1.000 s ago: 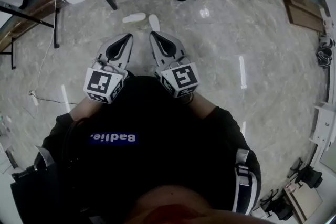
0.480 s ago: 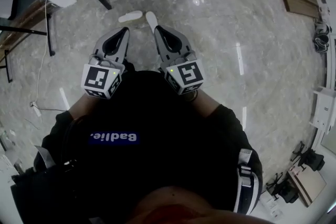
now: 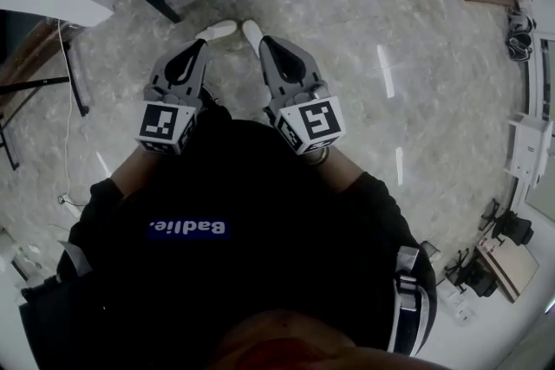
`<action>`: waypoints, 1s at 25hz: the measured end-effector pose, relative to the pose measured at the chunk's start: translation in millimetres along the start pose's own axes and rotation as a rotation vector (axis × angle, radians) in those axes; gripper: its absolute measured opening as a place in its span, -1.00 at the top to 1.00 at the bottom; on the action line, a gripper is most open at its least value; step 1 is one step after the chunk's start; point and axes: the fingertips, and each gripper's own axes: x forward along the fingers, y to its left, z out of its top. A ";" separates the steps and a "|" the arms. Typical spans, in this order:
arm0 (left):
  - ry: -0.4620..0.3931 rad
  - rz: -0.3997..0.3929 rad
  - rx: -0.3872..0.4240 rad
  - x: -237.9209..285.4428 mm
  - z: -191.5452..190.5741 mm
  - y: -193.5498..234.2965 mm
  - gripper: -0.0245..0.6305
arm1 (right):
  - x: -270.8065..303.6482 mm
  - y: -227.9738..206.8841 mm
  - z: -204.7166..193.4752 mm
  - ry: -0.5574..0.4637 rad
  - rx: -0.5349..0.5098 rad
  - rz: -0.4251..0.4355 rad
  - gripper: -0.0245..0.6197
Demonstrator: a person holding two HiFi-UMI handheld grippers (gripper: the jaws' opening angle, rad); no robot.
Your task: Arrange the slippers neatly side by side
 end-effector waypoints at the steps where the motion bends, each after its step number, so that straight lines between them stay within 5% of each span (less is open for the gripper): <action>1: 0.009 -0.008 -0.005 3.0 -3.1 13.5 0.93 | 10.5 1.5 1.4 0.006 -0.003 -0.013 0.92; 15: 0.099 -0.156 -0.049 56.6 -35.4 102.0 0.93 | 90.8 2.2 -2.2 0.105 -0.020 -0.143 0.92; 20: 0.115 -0.128 -0.037 82.8 -60.0 117.4 0.93 | 91.9 -19.2 -19.8 0.131 0.002 -0.170 0.92; 25: 0.220 -0.108 0.047 113.9 -119.6 112.3 0.92 | 85.9 -47.4 -56.0 0.150 0.031 -0.162 0.92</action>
